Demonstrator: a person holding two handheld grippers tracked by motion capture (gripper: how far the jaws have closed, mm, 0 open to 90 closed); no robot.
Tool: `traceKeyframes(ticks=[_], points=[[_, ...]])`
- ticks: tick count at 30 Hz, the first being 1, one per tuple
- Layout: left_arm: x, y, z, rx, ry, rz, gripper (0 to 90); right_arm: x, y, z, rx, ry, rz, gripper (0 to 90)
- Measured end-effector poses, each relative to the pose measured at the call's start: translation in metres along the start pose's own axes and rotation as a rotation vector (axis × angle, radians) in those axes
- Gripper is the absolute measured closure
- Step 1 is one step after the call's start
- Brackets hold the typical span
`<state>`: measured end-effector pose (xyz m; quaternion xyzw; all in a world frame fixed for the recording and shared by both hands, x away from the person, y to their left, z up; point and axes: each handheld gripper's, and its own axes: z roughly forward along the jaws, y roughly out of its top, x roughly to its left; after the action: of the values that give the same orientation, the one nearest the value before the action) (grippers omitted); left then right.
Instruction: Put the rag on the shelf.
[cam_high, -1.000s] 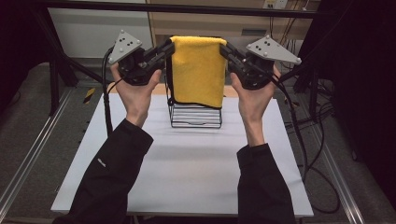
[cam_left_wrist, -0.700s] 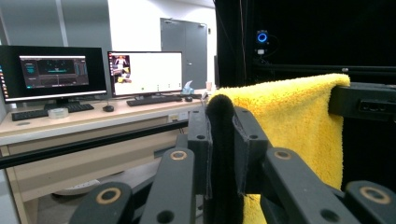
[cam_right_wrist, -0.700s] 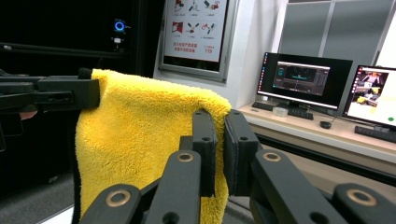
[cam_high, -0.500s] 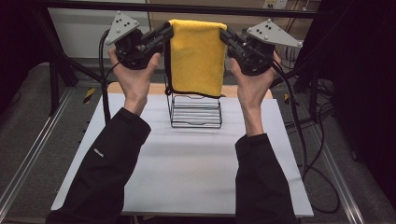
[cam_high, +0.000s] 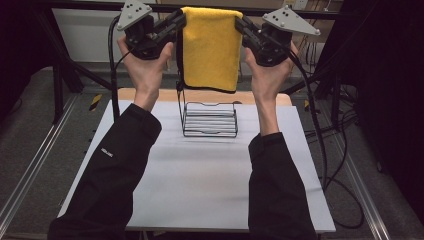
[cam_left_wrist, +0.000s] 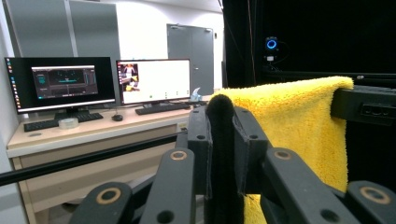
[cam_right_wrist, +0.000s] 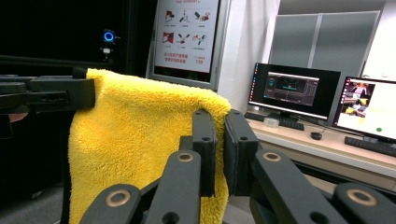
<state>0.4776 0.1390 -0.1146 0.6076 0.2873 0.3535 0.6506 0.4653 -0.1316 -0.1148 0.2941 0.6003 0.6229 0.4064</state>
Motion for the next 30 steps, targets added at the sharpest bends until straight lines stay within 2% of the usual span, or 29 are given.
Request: traceKeyframes(ticks=[5, 9, 16, 20, 24, 30], points=[[0.009, 0.002, 0.010, 0.001, 0.005, -0.010, 78.7, -0.004, 0.001, 0.012, -0.003, -0.004, 0.003, 84.5], [0.016, 0.002, 0.016, -0.024, 0.003, -0.022, 78.6, -0.007, 0.002, 0.020, -0.015, -0.006, 0.007, 84.6], [0.023, 0.002, 0.028, -0.027, 0.022, 0.006, 78.6, -0.015, 0.001, 0.036, -0.012, -0.019, 0.005, 84.6], [0.026, -0.006, 0.034, -0.016, 0.023, 0.027, 78.6, -0.018, -0.003, 0.043, 0.001, -0.021, -0.008, 84.5], [0.029, -0.017, 0.040, 0.003, 0.017, 0.018, 78.6, -0.022, -0.013, 0.048, 0.017, -0.023, -0.004, 84.5], [0.028, -0.036, 0.044, 0.034, 0.003, 0.028, 78.6, -0.027, -0.030, 0.047, 0.045, -0.019, 0.002, 84.6]])
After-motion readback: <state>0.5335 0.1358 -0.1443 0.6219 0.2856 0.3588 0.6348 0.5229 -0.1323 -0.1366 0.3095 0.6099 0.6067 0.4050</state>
